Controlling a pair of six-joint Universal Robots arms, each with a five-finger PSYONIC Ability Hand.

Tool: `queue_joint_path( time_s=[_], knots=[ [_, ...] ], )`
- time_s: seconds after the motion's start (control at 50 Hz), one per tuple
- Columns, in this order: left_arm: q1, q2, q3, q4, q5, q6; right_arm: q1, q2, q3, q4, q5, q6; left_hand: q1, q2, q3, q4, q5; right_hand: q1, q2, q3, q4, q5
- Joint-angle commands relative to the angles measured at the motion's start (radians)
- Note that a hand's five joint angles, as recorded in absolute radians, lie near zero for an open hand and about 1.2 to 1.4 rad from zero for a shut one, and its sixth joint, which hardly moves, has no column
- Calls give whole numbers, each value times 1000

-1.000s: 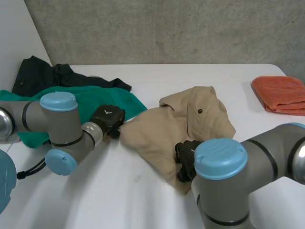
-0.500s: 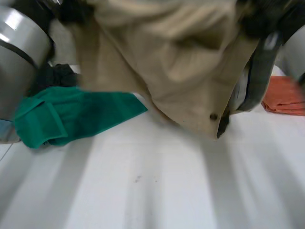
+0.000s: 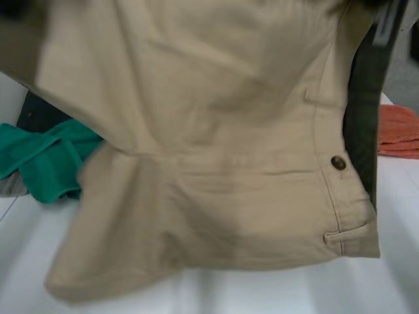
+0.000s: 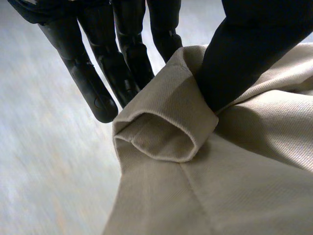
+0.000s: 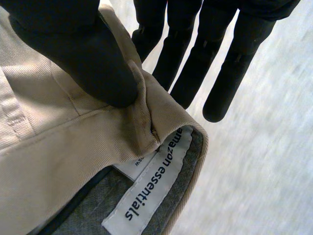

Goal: Fold the laundry.

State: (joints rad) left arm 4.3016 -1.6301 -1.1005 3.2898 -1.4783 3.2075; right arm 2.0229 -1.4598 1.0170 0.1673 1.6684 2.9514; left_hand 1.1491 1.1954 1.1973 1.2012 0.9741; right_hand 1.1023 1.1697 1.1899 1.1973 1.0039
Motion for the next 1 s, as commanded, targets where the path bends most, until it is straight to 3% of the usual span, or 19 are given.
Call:
queue_joint_path(
  time_s=[0.02,0.14,0.24,0.26,0.28,0.32,0.34,0.46,0.52,0.7,0.78,0.88,1.0],
  knots=[
    [-2,-327,24,10,9,11,-61,321,11,-57,-7,12,247,201,199,195,248,294,227,206,199,218],
    [-9,-603,149,112,12,61,-61,536,-47,-192,33,0,247,201,199,195,248,294,227,206,199,218],
    [-9,-770,332,163,18,66,-61,682,-106,-397,129,-11,247,201,199,195,248,294,227,206,199,218],
    [-9,-813,397,165,29,63,-58,696,-113,-429,139,-23,123,76,74,70,123,294,227,206,199,218],
    [-9,-829,428,163,35,63,-56,708,-124,-454,142,-38,-248,-294,-296,-300,-247,-28,-95,-115,-123,-104],
    [-9,-844,470,162,38,61,-55,731,-156,-501,146,-111,-975,-1021,-1023,-1027,-974,-928,-995,-1015,-1023,-1004],
    [-8,-844,491,162,35,60,-53,731,-164,-505,148,-138,-893,-939,-941,-945,-892,-928,-995,-1015,-1023,-1004],
    [-11,-792,450,159,18,58,-50,662,-156,-493,131,-193,-975,-1021,-1023,-1027,-974,-928,-995,-1015,-1023,-1004],
    [-11,-690,342,159,-13,63,-62,566,-101,-445,70,-202,-975,-1021,-1023,-1027,-974,-928,-995,-1015,-1023,-1004],
    [-20,-302,-120,57,-48,66,-183,268,153,-119,-330,-273,-895,-941,-943,-947,-894,-928,-995,-1015,-1023,-1004],
    [-43,-162,-309,-65,-48,66,-223,210,250,6,-409,-349,-771,-818,-820,-824,-771,-928,-995,-1015,-1023,-1004],
    [-91,-41,-545,-215,-46,64,-257,161,411,93,-437,-495,-598,-644,-646,-650,-598,-745,-812,-832,-839,-821],
    [-164,10,-763,-257,-43,69,-302,145,607,97,-464,-705,-498,-544,-546,-550,-498,-703,-771,-791,-798,-779]
  ],
)
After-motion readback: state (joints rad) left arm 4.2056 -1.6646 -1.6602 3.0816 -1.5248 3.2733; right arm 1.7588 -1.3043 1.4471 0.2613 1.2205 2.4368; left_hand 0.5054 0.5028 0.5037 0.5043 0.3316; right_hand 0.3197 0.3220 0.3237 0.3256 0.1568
